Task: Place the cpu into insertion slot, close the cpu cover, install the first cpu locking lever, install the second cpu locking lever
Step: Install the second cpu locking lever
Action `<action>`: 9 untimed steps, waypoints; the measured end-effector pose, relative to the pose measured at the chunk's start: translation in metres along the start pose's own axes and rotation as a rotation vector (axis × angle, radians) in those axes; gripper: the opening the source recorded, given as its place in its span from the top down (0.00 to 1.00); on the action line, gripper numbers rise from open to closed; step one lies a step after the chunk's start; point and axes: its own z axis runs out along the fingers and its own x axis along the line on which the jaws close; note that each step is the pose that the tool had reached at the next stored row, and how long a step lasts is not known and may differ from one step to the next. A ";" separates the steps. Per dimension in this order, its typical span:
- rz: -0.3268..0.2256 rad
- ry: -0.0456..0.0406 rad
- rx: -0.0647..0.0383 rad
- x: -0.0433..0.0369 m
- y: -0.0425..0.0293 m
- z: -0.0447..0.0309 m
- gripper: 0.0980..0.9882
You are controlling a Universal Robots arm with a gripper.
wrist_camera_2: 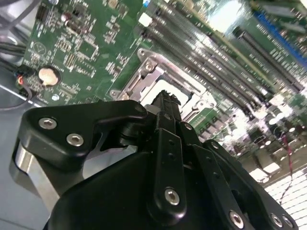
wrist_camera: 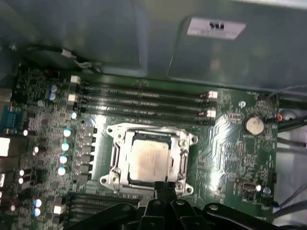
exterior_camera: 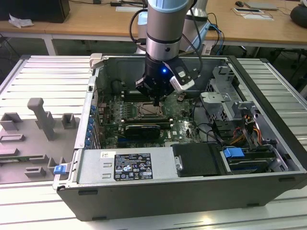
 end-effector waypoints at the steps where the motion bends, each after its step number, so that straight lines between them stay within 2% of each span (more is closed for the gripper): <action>1: 0.000 0.0001 0.000 0.0003 -0.0024 0.0002 0.99; 2: 0.000 0.0009 -0.001 0.0010 -0.0058 0.0011 0.99; 5: 0.001 0.0030 -0.002 0.0040 -0.0098 0.0028 0.99; 9: 0.000 0.0039 -0.002 0.0127 -0.0142 0.0042 0.99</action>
